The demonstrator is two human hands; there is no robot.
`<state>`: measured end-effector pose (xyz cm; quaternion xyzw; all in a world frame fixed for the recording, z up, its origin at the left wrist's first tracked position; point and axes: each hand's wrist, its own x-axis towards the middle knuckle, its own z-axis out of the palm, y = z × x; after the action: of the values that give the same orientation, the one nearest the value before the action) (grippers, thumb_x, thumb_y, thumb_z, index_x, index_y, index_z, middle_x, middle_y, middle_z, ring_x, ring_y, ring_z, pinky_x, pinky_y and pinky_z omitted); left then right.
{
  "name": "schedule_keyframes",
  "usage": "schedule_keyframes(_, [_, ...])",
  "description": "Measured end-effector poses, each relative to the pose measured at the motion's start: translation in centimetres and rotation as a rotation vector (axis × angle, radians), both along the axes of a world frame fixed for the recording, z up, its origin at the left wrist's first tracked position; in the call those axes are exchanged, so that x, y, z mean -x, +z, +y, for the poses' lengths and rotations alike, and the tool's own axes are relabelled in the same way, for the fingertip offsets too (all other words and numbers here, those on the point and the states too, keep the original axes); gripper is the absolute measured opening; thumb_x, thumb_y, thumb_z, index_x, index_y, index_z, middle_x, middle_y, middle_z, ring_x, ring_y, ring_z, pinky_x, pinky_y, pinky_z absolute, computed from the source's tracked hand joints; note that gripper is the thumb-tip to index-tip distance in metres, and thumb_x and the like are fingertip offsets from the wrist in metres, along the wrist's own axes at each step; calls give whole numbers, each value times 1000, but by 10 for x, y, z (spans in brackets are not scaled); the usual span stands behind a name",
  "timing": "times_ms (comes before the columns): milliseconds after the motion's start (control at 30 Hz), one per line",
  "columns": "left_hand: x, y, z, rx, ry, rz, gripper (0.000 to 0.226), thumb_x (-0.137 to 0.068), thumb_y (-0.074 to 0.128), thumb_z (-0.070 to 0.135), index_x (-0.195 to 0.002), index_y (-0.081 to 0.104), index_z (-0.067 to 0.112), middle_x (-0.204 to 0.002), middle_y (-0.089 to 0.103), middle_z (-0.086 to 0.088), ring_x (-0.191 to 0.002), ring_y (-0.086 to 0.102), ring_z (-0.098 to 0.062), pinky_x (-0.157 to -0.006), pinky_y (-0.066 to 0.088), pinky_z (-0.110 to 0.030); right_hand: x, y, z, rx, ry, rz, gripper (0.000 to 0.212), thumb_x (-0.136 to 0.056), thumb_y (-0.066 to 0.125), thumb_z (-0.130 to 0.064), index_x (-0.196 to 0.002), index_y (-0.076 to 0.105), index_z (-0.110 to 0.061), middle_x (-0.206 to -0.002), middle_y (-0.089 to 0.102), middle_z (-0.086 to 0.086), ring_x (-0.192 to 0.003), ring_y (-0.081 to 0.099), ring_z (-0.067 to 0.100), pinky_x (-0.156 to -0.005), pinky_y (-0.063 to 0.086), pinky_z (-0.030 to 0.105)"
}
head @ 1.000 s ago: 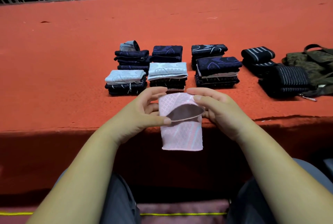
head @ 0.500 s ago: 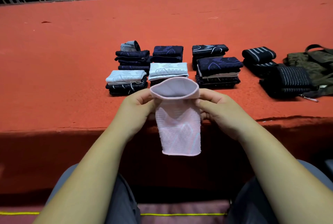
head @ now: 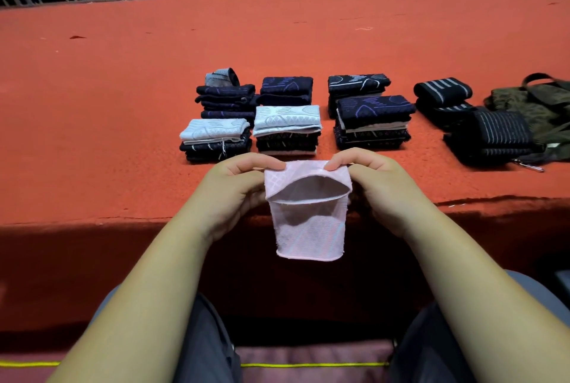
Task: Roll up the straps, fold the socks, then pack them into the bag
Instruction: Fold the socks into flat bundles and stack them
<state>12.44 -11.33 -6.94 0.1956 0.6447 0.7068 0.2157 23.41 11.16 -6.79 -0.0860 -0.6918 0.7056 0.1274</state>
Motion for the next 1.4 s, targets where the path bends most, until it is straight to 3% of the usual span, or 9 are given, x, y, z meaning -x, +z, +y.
schedule_keyframes(133, [-2, 3, 2, -19, 4, -22, 34, -95, 47, -16, -88, 74, 4, -82, 74, -9, -74, 70, -15, -69, 59, -23, -2, 4, 1, 106, 39, 21, 29, -93, 37, 8, -89, 65, 0, -53, 53, -2, -44, 45, 6, -43, 37, 17])
schedule_keyframes(267, [-5, 8, 5, -49, 12, -38, 32, -96, 38, -12, -93, 67, 2, -72, 70, -3, -64, 65, -9, -64, 56, -20, -1, -1, 4, 66, 137, 48, 1, -93, 69, -14, -93, 69, -12, -76, 58, 5, -67, 54, 18, -60, 45, 27])
schedule_keyframes(367, [-4, 8, 5, -122, 0, -82, 25, -92, 51, -2, -112, 63, 6, -91, 72, -9, -76, 69, -19, -69, 57, -26, 0, -9, 5, -60, 101, 50, 22, -90, 78, 1, -101, 67, -15, -84, 58, 7, -76, 49, 22, -65, 41, 30])
schedule_keyframes(500, [-3, -2, 2, -37, -83, -85, 53, -86, 76, 6, -135, 57, 5, -124, 75, -16, -110, 73, -29, -92, 61, -38, 0, -9, 3, 33, 103, 65, 32, -90, 69, 14, -103, 62, -14, -91, 65, 6, -86, 52, 25, -70, 43, 35])
schedule_keyframes(667, [-7, -2, 2, 88, -133, 60, 46, -91, 69, -13, -132, 58, 3, -124, 76, -15, -119, 72, -30, -97, 61, -42, -2, -9, 3, 2, 116, 84, 45, -91, 64, 18, -119, 64, -17, -100, 71, 10, -91, 62, 21, -80, 50, 34])
schedule_keyframes(833, [-5, -2, 6, 49, -50, 116, 45, -89, 68, -16, -129, 62, 2, -122, 75, -20, -111, 72, -30, -96, 58, -48, 1, -6, 3, 65, 111, 66, 68, -95, 69, 4, -154, 44, -18, -122, 77, 16, -118, 72, 28, -102, 54, 42])
schedule_keyframes(1000, [-7, 1, 8, -22, 11, 115, 41, -91, 66, -16, -129, 63, 2, -118, 77, -17, -108, 74, -30, -96, 59, -46, 1, -4, -3, 5, 151, 14, 38, -95, 74, -2, -131, 67, -7, -118, 80, 7, -115, 75, 27, -96, 60, 38])
schedule_keyframes(1200, [-5, 2, 8, 13, 60, 157, 35, -92, 70, -11, -124, 67, 2, -113, 79, -16, -105, 76, -29, -96, 60, -40, 5, -9, -1, -27, 107, 66, 35, -96, 69, 6, -128, 71, -8, -117, 80, 7, -107, 76, 19, -87, 61, 28])
schedule_keyframes(1400, [-11, 3, 7, 78, -44, 83, 23, -100, 69, 6, -123, 71, 7, -111, 79, -17, -105, 77, -28, -93, 63, -39, 5, -13, 5, 20, 86, 72, 34, -97, 68, 4, -129, 70, -6, -120, 79, 10, -112, 75, 27, -98, 60, 38])
